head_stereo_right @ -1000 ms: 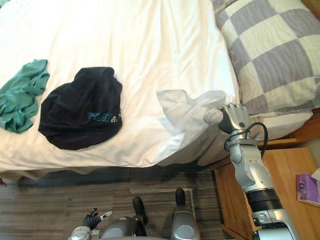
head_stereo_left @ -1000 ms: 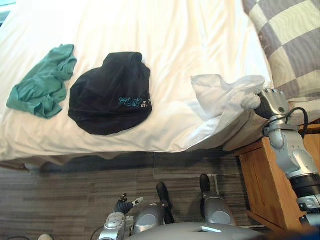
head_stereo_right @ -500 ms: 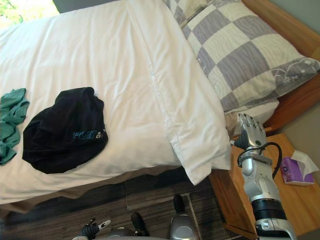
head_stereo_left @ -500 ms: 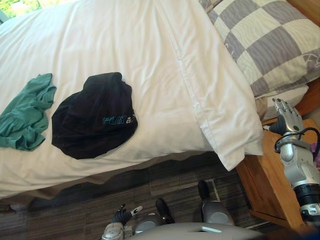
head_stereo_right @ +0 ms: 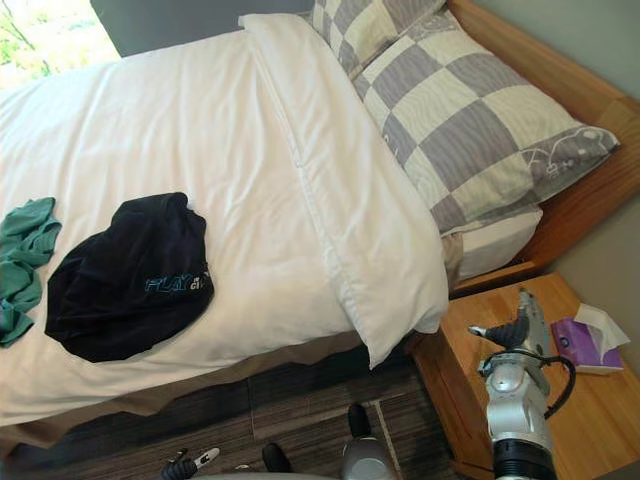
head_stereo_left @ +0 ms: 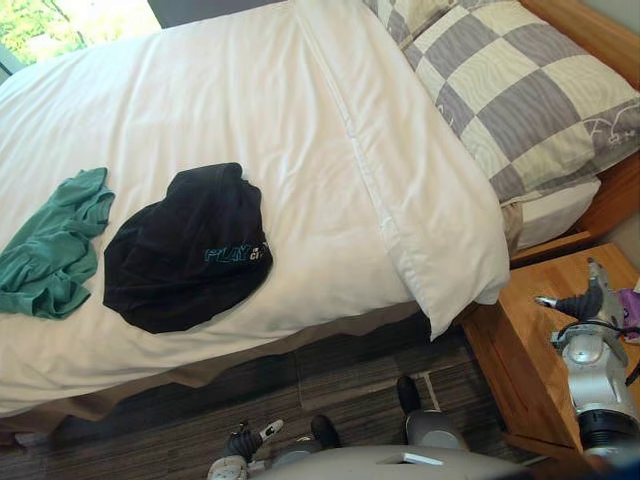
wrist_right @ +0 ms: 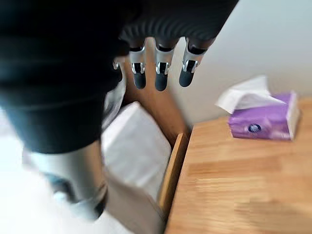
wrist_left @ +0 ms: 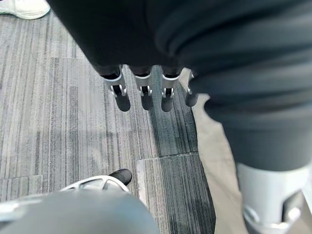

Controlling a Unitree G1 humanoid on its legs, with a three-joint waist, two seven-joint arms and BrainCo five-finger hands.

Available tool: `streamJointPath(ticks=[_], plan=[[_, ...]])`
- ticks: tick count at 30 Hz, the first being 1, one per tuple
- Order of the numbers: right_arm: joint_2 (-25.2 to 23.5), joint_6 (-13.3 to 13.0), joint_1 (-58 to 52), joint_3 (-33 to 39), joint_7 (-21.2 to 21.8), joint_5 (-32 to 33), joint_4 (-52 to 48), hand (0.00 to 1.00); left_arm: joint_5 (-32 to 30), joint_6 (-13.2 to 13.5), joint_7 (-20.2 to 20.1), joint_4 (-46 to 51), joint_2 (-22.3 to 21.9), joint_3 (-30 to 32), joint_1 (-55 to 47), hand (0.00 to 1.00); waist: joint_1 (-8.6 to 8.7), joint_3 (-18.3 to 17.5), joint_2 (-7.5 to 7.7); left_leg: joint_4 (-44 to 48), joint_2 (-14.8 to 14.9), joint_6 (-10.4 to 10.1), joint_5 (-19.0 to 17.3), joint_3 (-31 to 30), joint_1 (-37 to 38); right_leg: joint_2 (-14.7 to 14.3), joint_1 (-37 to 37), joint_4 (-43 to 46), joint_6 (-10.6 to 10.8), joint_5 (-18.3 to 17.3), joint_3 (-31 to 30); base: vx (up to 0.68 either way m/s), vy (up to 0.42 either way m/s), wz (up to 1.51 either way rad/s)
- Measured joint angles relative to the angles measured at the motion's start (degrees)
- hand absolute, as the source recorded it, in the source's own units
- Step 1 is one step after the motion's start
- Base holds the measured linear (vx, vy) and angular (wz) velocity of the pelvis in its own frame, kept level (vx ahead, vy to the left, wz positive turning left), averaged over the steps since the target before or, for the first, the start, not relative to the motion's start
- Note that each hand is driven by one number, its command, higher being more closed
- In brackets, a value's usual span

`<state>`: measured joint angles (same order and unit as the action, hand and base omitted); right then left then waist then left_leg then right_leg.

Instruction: Tidy the bed and pick cloth on bed and put in laundry

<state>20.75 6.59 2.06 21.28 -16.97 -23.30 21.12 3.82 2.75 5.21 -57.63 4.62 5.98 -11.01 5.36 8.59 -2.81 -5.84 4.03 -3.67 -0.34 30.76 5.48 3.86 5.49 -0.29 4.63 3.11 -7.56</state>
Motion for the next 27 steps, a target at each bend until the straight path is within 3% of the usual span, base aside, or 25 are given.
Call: streamJointPath(ticks=[2, 7, 10, 15, 18, 23, 27], plan=[[-0.9, -0.2, 0.0, 0.9, -0.7, 5.8, -1.5, 1.00, 0.0, -0.1, 0.1, 0.0, -0.6, 1.6, -0.3, 0.00, -0.07, -0.6, 0.31, 0.0, 0.0, 0.0, -0.1, -0.1, -0.1, 0.0, 0.0, -0.2, 0.0, 0.0, 0.0, 0.00, 0.000, 0.00], [-3.9, -4.9, 0.8, 3.3, -2.0, 24.3, -6.8, 1.00, 0.0, -0.2, 0.1, 0.1, -0.9, 2.8, -0.4, 0.00, -0.36, -0.8, 0.28, 0.0, 0.0, 0.0, -0.1, -1.6, -0.7, 0.3, -0.2, -0.4, 0.0, -0.3, 1.3, 0.00, -0.029, 0.13], [-5.5, -8.7, 4.4, 3.4, -2.6, 35.5, -8.1, 1.00, 0.0, -0.4, 0.1, 0.0, -1.2, 3.8, -0.6, 0.00, -0.40, -0.8, 0.30, -0.1, 0.0, 0.2, 0.0, -3.2, -1.4, 0.5, -0.1, -0.4, -0.2, -0.3, 2.4, 0.00, -0.026, 0.20], [-7.1, -17.7, 15.3, 5.2, -3.7, 56.3, -8.4, 1.00, 0.0, -0.6, 1.3, -0.3, -1.4, 4.0, -0.7, 0.00, -2.79, -0.5, -0.14, -0.1, -0.2, 1.1, 1.0, -6.2, -3.1, 1.0, 0.1, -0.4, -0.4, -0.2, 5.0, 0.00, -0.026, 0.30], [-7.2, -21.6, 23.1, 5.1, -3.7, 62.8, -8.4, 1.00, 0.2, -0.1, 1.6, -0.5, -1.7, 4.1, -0.7, 0.00, -3.48, 0.3, -0.54, 0.0, -0.3, 1.4, 1.6, -6.7, -5.1, 1.4, 2.1, 0.6, -0.5, -0.4, 5.6, -0.02, -0.013, 0.24], [-6.6, -28.5, 35.3, 6.4, -4.1, 70.5, -8.9, 1.00, 2.4, 0.8, 1.8, -0.4, -2.1, 0.9, -0.7, 0.00, -5.03, 5.2, -3.23, 0.1, -1.3, 1.9, 2.4, -8.9, -8.7, 2.6, 6.7, 5.5, -0.3, -2.3, 7.1, -0.02, 0.006, 0.24], [-6.7, -31.4, 40.2, 9.4, -5.3, 74.0, -8.9, 1.00, 4.6, 2.1, 1.5, 0.7, -2.0, -2.3, -0.5, 0.00, -5.92, 9.4, -4.95, 1.0, -2.2, 2.5, 3.3, -9.5, -12.8, 3.8, 13.0, 11.8, -0.1, -4.8, 7.5, 0.01, -0.001, 0.20]])
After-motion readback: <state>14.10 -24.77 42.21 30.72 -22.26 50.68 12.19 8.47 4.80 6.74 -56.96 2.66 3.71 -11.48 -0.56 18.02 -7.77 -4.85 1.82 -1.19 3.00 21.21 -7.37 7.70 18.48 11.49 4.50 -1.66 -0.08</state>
